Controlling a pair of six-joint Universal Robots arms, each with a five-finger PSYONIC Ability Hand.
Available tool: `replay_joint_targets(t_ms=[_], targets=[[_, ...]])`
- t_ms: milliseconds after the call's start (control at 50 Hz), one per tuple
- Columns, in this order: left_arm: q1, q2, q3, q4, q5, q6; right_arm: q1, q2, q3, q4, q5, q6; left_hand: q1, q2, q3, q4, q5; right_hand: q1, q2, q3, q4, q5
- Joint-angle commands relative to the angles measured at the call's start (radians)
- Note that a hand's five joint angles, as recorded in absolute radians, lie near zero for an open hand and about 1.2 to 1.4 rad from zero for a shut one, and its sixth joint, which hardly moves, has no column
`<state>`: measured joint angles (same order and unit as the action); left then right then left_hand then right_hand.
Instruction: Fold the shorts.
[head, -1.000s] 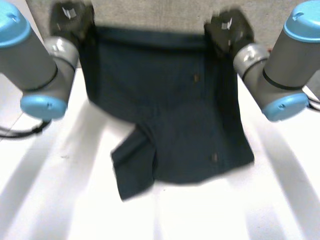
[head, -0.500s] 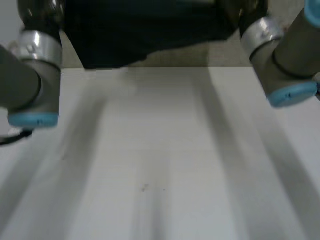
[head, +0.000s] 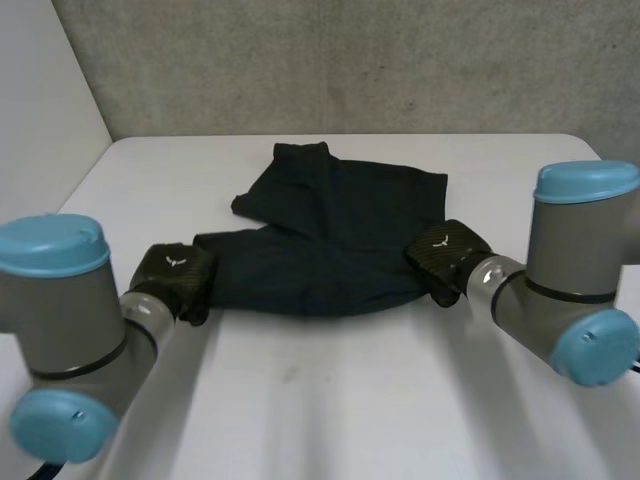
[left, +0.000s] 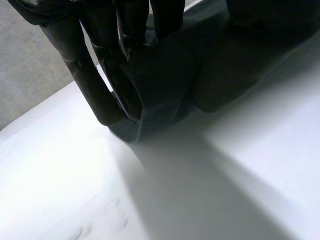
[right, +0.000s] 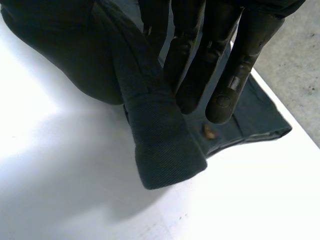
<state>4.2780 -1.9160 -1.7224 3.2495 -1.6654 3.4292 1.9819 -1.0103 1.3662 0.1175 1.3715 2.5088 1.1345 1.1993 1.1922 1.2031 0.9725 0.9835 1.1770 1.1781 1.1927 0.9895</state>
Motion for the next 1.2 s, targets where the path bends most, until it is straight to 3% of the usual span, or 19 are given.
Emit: replay_joint_targets(t_ms=[20,160,280,400,540,660,820,940,960,980,1020,1040,1080,1200], targets=[[0.002,0.14,-0.153,-0.036,0.001,0.171,-0.002,-0.128,0.128,0.08,-0.006,-0.016,0.262,0.197,0.204,0.193,0.249,0.413,0.219,0.218,0.204,0.232],[-0.003,0.311,-0.336,-0.082,-0.002,0.389,-0.002,-0.22,0.244,0.263,-0.002,-0.168,0.262,0.197,0.204,0.193,0.249,0.413,0.219,0.218,0.204,0.232],[0.011,0.503,-0.378,-0.25,0.016,0.577,-0.008,-0.391,0.364,0.531,-0.011,-0.301,0.262,0.197,0.204,0.193,0.249,0.413,0.219,0.218,0.204,0.232],[0.016,0.508,-0.281,-0.199,0.035,0.598,-0.048,-0.422,0.335,0.521,-0.069,-0.318,0.262,0.197,0.204,0.193,0.249,0.413,0.219,0.218,0.204,0.232],[-0.046,0.175,-0.05,0.103,0.033,0.513,-0.064,-0.294,0.235,0.312,-0.046,-0.168,0.262,0.197,0.204,0.193,0.249,0.413,0.219,0.218,0.204,0.232],[-0.107,-0.159,0.279,0.266,-0.031,0.489,-0.054,-0.22,0.117,0.171,0.115,-0.122,0.262,0.197,0.204,0.193,0.249,0.413,0.219,0.218,0.204,0.232],[-0.136,-0.519,0.714,0.309,-0.042,0.493,-0.057,-0.035,-0.019,-0.114,0.141,-0.131,0.262,0.197,0.204,0.193,0.249,0.413,0.219,0.218,0.204,0.232],[-0.135,-0.669,0.862,0.349,-0.022,0.489,-0.064,0.139,-0.133,-0.245,0.15,-0.151,0.262,0.197,0.204,0.193,0.249,0.413,0.219,0.218,0.204,0.232],[-0.135,-0.695,0.869,0.386,-0.013,0.482,-0.066,0.177,-0.162,-0.251,0.149,-0.16,0.262,0.197,0.204,0.193,0.249,0.329,0.136,0.135,0.12,0.149],[-0.136,-0.705,0.866,0.407,-0.008,0.482,-0.066,0.193,-0.173,-0.256,0.152,-0.163,0.262,0.197,0.204,0.193,0.249,0.067,-0.126,-0.127,-0.142,-0.113],[-0.139,-0.719,0.857,0.452,0.002,0.482,-0.066,0.22,-0.193,-0.259,0.155,-0.163,-0.032,-0.097,-0.09,-0.101,-0.045,-0.467,-0.661,-0.662,-0.677,-0.648],[-0.141,-0.725,0.837,0.496,0.009,0.492,-0.067,0.235,-0.209,-0.26,0.156,-0.159,-0.558,-0.622,-0.615,-0.626,-0.57,-0.809,-1.003,-1.004,-1.018,-0.99],[-0.144,-0.724,0.814,0.542,0.01,0.492,-0.069,0.236,-0.216,-0.259,0.164,-0.151,-0.96,-1.025,-1.018,-1.029,-0.973,-0.809,-1.003,-1.004,-1.018,-0.99],[-0.156,-0.655,0.68,0.731,-0.002,0.487,-0.08,0.11,-0.128,-0.257,0.172,-0.03,-0.96,-1.025,-1.018,-1.029,-0.973,-0.809,-1.003,-1.004,-1.018,-0.99]])
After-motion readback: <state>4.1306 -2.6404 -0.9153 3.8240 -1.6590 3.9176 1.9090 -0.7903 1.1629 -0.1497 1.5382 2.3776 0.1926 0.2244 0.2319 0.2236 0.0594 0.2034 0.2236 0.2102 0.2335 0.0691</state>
